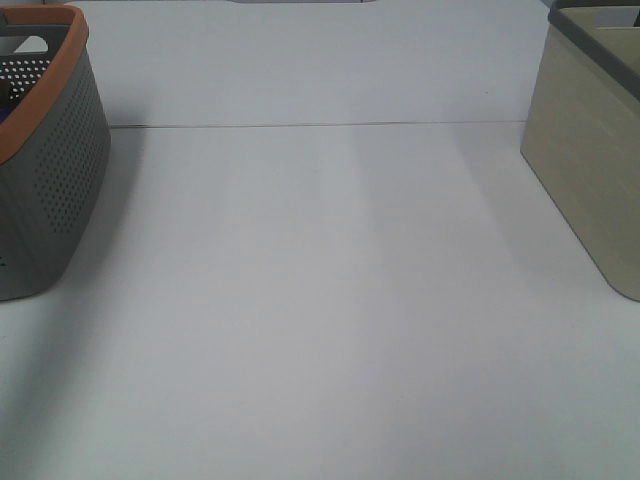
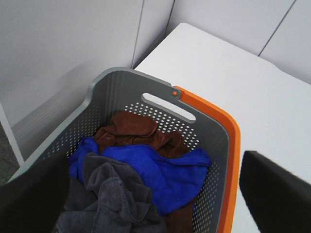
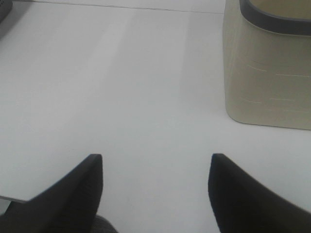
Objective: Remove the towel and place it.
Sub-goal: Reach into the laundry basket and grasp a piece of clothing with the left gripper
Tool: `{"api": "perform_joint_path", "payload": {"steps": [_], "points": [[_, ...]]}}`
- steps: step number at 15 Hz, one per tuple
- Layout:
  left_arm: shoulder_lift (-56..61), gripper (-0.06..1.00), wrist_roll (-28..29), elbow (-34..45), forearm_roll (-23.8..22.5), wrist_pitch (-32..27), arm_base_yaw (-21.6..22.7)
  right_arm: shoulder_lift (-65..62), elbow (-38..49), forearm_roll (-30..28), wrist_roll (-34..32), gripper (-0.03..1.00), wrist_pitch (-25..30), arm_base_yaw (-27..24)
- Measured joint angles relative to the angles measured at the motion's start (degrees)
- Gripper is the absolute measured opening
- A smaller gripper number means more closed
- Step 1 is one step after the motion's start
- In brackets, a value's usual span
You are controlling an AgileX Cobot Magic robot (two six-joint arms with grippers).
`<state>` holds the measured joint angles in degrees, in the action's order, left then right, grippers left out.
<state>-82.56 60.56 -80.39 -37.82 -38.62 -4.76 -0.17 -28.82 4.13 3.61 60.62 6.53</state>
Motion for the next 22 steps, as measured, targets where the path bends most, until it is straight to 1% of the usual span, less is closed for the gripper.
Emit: {"api": "perform_joint_path", "payload": {"steps": [2, 3, 4, 5, 7, 9, 13, 15, 19, 22], "points": [[-5.27, 0.88, 2.81, -4.93, 0.00, -4.18, 0.00, 0.00, 0.00, 0.00, 0.00, 0.64, 0.00, 0.00], [-7.39, 0.88, 4.76, -6.59, 0.23, -4.98, 0.00, 0.00, 0.00, 0.00, 0.00, 0.64, 0.00, 0.00], [-8.48, 0.88, 5.61, -7.28, 0.63, -5.27, 0.00, 0.00, 0.00, 0.00, 0.00, 0.64, 0.00, 0.00], [-10.71, 0.88, 7.68, -9.11, 1.95, -6.19, 0.00, 0.00, 0.00, 0.00, 0.00, 0.64, 0.00, 0.00], [-14.61, 0.87, 9.17, -12.09, 3.32, -10.14, 0.00, 0.00, 0.00, -0.57, -1.26, 0.64, 0.00, 0.00], [-18.56, 0.87, 10.83, -12.72, 3.38, -13.46, 0.00, 0.00, 0.00, -1.78, -2.98, 0.64, 0.00, 0.00], [-24.41, 0.86, 17.48, -12.72, 3.27, -12.03, 0.00, 0.00, 0.00, -3.04, -4.70, 0.64, 0.00, 0.00], [-26.47, 0.85, 19.48, -12.72, 2.46, -11.34, 0.00, 0.00, 0.00, -3.04, -4.81, 0.64, 0.00, 0.00], [-28.88, 0.85, 21.60, -12.72, 0.74, -11.12, 0.23, 0.00, 0.00, -3.04, -4.87, 0.64, 0.00, 0.00], [-29.91, 0.85, 22.40, -12.78, 2.35, -9.85, 3.44, 0.00, 0.00, -3.15, -4.87, 0.64, 0.00, 0.00]]}}
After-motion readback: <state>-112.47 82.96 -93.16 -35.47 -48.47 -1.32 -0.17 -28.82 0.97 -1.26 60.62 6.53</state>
